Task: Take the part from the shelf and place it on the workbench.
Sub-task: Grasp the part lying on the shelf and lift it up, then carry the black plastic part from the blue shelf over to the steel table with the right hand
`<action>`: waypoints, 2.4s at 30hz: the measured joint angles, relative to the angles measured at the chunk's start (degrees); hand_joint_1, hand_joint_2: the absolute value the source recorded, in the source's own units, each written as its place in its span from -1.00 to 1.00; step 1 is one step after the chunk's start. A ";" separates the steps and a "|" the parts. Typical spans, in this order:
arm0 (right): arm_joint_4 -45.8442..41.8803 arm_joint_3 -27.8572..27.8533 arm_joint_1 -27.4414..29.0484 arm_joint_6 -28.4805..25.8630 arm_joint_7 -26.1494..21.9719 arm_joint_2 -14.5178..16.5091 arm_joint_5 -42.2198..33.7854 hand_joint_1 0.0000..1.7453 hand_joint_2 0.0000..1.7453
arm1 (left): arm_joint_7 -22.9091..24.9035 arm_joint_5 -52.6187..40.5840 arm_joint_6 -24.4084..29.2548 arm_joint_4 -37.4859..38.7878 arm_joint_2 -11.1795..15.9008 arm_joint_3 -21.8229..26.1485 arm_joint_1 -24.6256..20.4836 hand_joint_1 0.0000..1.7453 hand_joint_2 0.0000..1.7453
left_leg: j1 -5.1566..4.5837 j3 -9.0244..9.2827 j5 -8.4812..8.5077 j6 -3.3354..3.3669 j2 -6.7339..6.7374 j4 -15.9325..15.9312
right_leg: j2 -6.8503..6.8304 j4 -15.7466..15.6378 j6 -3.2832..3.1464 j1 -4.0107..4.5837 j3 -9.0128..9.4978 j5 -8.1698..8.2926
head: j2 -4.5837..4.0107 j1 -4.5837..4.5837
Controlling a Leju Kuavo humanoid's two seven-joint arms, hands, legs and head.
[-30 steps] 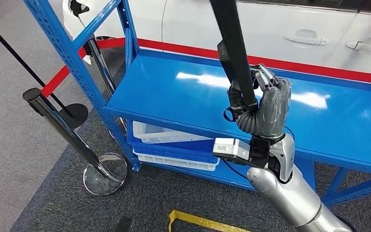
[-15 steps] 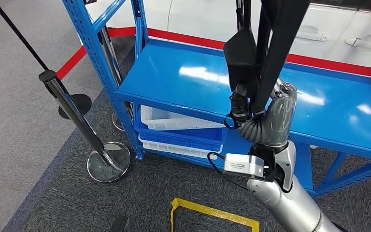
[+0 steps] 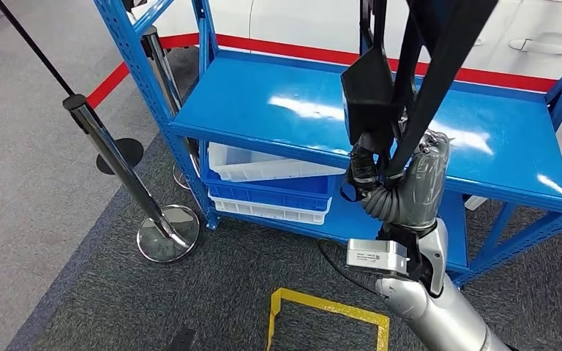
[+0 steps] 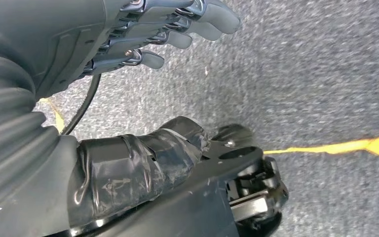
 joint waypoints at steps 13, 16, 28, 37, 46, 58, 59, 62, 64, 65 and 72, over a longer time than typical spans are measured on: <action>-0.15 0.02 0.87 0.46 -1.46 0.21 -2.60 1.00 1.00 | 0.82 -0.27 -0.50 0.01 0.70 -0.72 -0.50 -1.00 1.00 | -0.56 7.84 7.90 3.93 0.42 -17.33 | 0.29 11.39 2.65 0.14 -4.49 -9.17 | 0.00 0.58; -0.15 0.02 0.83 0.88 -1.55 0.21 -2.74 1.00 1.00 | 0.83 -0.34 -0.57 0.00 0.70 -1.09 -0.48 -1.00 1.00 | -0.47 4.97 9.68 3.63 0.42 -16.73 | 0.27 13.45 3.04 -0.08 -1.41 -7.17 | 0.00 0.62; -0.04 0.02 0.59 1.57 -1.96 0.34 -2.96 1.00 1.00 | 1.20 -0.77 -0.63 0.07 0.97 -1.58 -0.10 -1.00 1.00 | -0.21 -2.68 1.02 0.20 0.18 -4.22 | 0.07 -0.14 -0.25 0.02 3.56 -2.63 | 0.00 0.10; -0.01 0.02 0.52 2.05 -1.72 0.34 -3.03 1.00 1.00 | 1.33 -0.91 -0.64 0.07 1.25 -1.93 -0.96 -1.00 1.00 | -1.53 13.79 2.14 2.74 -0.16 -16.88 | -0.07 -0.10 0.88 0.32 -2.25 2.96 | 0.00 0.06; 0.21 0.02 0.84 2.21 -1.39 0.34 -3.05 1.00 1.00 | 1.54 -0.90 -0.74 0.07 1.17 -2.49 -0.52 -1.00 1.00 | -0.78 7.32 7.73 3.62 0.72 -16.74 | 0.16 14.75 3.00 -0.41 -3.81 -6.20 | 0.00 0.40; 0.34 0.02 0.66 3.46 -2.33 0.36 -6.46 1.00 1.00 | 1.40 -0.68 -0.87 0.09 1.23 -2.54 -0.24 -1.00 1.00 | 0.03 -0.71 0.27 0.07 0.48 -3.89 | 0.06 2.03 0.20 -0.48 1.16 -2.21 | 0.00 0.18; 0.34 0.02 0.65 3.97 -2.98 0.36 -7.87 1.00 1.00 | 1.35 -0.56 -0.92 0.09 1.21 -2.54 -0.26 -1.00 1.00 | 0.06 -1.10 -1.23 0.00 0.49 -0.47 | 0.06 2.04 0.11 -0.37 0.23 -1.52 | 0.00 0.16; 0.35 0.03 0.62 5.19 -4.46 0.36 -10.79 1.00 1.00 | 1.11 -0.14 -0.78 0.09 1.19 -2.54 -0.30 -1.00 1.00 | -0.13 1.78 1.34 0.70 0.42 1.26 | 0.09 2.04 0.05 0.12 -2.47 0.52 | 0.00 0.14; 0.34 0.03 0.53 5.34 -4.74 0.36 -11.22 1.00 1.00 | 0.95 -0.01 -0.56 0.09 1.29 -2.54 -0.41 -1.00 1.00 | -0.67 7.85 2.64 2.15 0.26 -6.06 | 0.14 1.99 0.17 0.35 -3.63 1.65 | 0.00 0.16; 0.34 0.03 0.46 5.33 -4.81 0.36 -11.27 1.00 1.00 | 0.90 0.02 -0.51 0.09 1.36 -2.54 -0.51 -1.00 1.00 | -1.00 10.80 2.03 2.65 0.18 -10.35 | 0.11 1.87 0.35 0.34 -3.92 2.19 | 0.00 0.17; 0.40 0.04 0.12 5.87 -5.21 0.36 -11.93 1.00 1.00 | 1.01 0.04 -0.39 0.09 1.29 -2.54 -0.42 -1.00 1.00 | -1.08 13.21 4.47 3.57 0.31 -18.97 | 0.16 4.60 2.25 -0.14 -5.98 0.09 | 0.00 0.25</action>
